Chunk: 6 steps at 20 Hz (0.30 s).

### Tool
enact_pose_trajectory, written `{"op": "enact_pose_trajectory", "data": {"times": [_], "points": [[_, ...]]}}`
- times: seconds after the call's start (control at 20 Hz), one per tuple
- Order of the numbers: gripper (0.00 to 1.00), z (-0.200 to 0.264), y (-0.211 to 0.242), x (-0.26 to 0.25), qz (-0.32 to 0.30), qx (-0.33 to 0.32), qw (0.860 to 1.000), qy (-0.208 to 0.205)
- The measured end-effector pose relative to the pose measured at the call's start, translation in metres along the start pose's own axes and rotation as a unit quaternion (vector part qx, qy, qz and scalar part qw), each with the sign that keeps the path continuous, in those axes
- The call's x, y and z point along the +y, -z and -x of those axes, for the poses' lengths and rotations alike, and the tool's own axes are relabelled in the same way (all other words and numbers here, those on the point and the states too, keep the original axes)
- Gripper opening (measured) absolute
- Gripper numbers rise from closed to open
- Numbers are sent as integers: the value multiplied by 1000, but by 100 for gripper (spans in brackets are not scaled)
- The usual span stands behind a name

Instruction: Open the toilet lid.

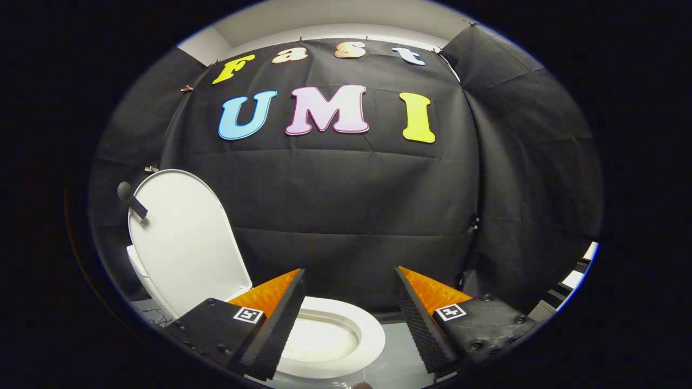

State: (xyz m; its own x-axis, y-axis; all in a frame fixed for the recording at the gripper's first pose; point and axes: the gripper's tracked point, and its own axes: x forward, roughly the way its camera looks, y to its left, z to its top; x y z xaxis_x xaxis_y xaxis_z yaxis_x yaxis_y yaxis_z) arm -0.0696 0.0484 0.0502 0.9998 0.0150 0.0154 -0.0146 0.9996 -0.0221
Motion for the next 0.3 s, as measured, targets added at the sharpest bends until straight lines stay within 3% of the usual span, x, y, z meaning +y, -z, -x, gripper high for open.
{"op": "enact_pose_trajectory", "data": {"times": [0.3], "points": [[99, 1, 5, 3, -1, 6, 1000, -5]]}}
